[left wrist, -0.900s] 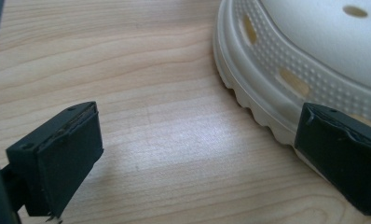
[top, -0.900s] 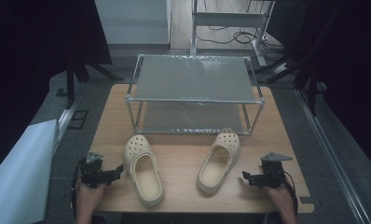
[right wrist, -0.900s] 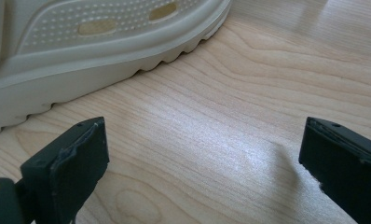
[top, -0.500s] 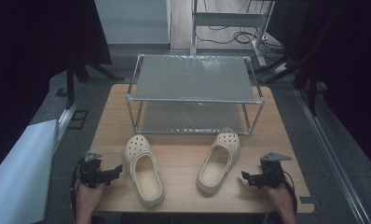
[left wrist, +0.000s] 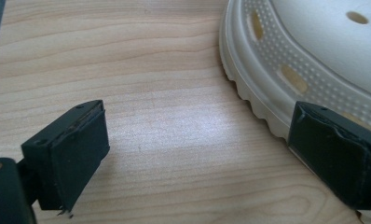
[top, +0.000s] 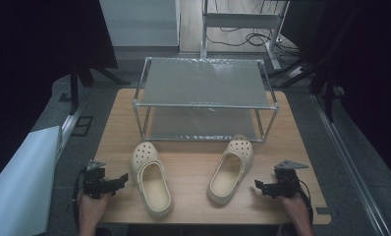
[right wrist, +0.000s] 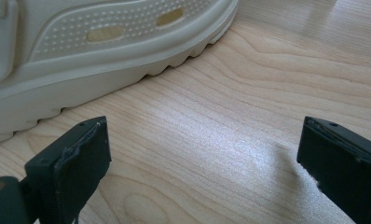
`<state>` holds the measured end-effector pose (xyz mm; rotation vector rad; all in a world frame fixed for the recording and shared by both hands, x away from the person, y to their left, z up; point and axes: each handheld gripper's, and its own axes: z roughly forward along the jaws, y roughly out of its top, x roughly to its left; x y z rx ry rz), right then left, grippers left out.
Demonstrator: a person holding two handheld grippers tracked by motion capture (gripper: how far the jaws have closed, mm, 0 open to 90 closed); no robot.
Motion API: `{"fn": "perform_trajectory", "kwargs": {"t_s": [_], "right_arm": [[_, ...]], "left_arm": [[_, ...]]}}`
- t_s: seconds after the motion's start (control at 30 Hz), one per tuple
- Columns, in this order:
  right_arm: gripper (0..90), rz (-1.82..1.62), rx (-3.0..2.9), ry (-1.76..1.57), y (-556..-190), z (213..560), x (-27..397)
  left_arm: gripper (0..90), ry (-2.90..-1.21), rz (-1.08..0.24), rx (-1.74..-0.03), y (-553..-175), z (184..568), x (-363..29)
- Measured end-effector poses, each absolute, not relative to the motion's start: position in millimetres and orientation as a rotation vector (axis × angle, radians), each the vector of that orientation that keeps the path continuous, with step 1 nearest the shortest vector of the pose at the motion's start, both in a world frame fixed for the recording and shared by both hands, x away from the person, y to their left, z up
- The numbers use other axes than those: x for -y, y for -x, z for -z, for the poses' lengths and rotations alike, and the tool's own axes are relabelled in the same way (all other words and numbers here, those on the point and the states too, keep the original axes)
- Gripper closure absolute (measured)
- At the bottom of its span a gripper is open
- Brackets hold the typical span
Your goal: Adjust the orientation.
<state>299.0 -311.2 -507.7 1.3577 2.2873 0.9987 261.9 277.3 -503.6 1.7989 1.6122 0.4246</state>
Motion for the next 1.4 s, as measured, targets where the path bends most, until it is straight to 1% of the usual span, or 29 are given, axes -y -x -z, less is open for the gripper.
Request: {"fn": "perform_trajectory", "kwargs": {"t_s": [0.43, 0.73, 1.0, 1.1, 1.2, 1.4], "right_arm": [[5.2, -0.995, -2.283, -1.379, -299.0, 508.2, 313.3], [6.9, -0.983, -2.296, -1.375, -298.5, 508.4, 311.8], [8.1, -0.976, -2.307, -1.371, -298.9, 509.6, 309.9], [8.4, -0.974, -2.313, -1.371, -299.2, 510.0, 309.3], [8.6, -0.973, -2.314, -1.371, -299.3, 510.2, 309.3], [8.9, -0.976, -2.315, -1.371, -299.4, 510.2, 309.1]], "left_arm": [[4.7, -1.809, -0.44, -1.573, -246.0, 487.5, -266.8], [5.0, -1.814, -0.417, -1.552, -234.1, 481.0, -258.7], [5.0, -1.838, -0.438, -1.516, -224.3, 464.7, -250.9], [2.7, -1.834, -0.446, -1.512, -220.8, 458.9, -247.6], [0.0, -1.83, -0.436, -1.497, -218.5, 453.2, -241.8], [0.0, -1.879, -0.423, -1.464, -223.4, 449.8, -219.8]]}}
